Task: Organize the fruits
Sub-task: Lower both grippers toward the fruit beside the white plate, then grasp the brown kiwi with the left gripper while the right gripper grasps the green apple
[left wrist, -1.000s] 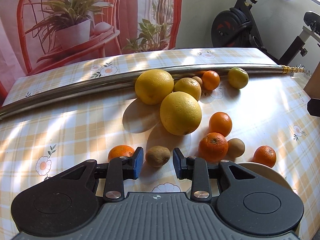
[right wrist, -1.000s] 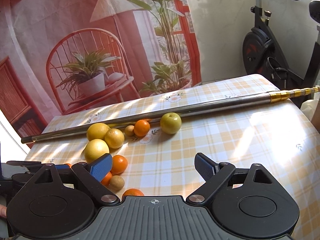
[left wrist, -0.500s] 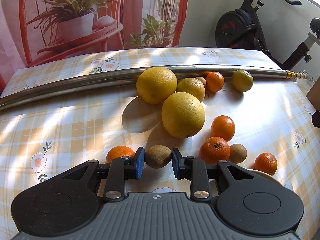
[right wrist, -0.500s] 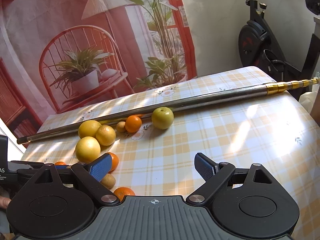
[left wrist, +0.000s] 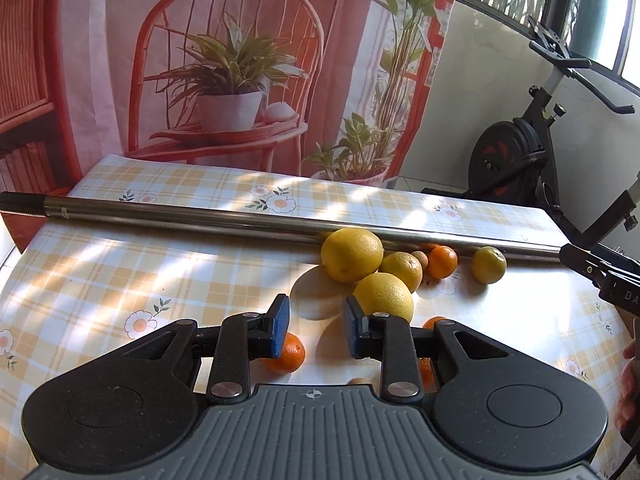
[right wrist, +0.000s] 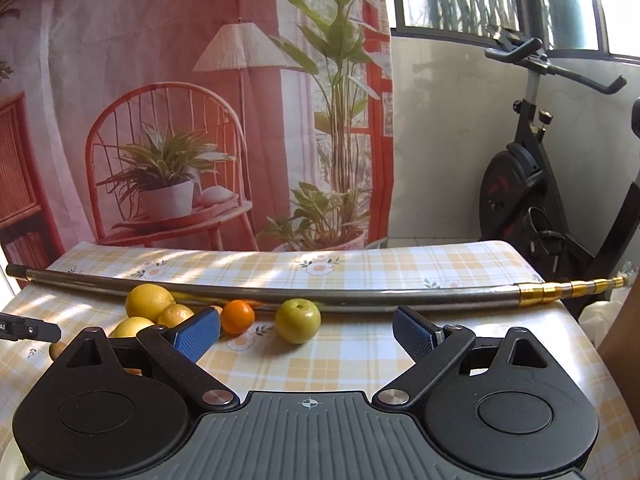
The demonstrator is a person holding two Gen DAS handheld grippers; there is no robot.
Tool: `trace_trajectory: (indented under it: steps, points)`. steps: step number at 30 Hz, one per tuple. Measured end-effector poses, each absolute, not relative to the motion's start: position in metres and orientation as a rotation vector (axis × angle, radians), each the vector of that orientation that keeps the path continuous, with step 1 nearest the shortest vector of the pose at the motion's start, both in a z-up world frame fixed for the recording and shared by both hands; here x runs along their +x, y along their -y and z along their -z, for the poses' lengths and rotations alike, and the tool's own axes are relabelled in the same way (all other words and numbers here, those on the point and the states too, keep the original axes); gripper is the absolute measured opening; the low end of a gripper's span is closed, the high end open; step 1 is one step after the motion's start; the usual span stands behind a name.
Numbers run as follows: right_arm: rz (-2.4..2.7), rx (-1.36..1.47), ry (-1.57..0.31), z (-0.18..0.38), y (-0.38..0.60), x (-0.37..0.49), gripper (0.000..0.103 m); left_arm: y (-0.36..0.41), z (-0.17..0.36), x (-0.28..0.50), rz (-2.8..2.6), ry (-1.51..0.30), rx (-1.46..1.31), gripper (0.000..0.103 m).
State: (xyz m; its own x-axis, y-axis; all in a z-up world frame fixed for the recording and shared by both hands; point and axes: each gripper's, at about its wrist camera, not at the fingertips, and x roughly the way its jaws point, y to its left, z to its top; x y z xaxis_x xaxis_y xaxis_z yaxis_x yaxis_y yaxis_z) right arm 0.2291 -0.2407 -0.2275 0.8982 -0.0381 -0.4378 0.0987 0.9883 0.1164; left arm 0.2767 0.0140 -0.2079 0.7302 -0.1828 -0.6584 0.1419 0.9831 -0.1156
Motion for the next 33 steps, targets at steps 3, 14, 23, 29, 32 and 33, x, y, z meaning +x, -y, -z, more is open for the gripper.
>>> trace_trajectory:
  steps: [3, 14, 23, 29, 32, 33]
  points:
    - [0.040, 0.128, -0.388, 0.240, 0.247, 0.253, 0.088, -0.009, 0.209, 0.276, 0.179, -0.716, -0.036, 0.031]
    - [0.065, 0.197, -0.504, 0.290, 0.247, 0.316, 0.074, -0.021, 0.255, 0.295, 0.249, -0.890, -0.129, 0.031]
    - [0.061, 0.199, -0.518, 0.298, 0.246, 0.313, 0.074, 0.008, 0.271, 0.305, 0.364, -0.927, -0.096, 0.033]
    - [0.051, 0.197, -0.519, 0.298, 0.249, 0.311, 0.074, 0.011, 0.279, 0.314, 0.376, -0.951, -0.136, 0.035]
    - [0.051, 0.194, -0.519, 0.298, 0.250, 0.310, 0.074, 0.009, 0.282, 0.320, 0.385, -0.957, -0.171, 0.035]
    - [0.052, 0.196, -0.519, 0.298, 0.249, 0.311, 0.074, 0.009, 0.283, 0.321, 0.390, -0.955, -0.176, 0.035]
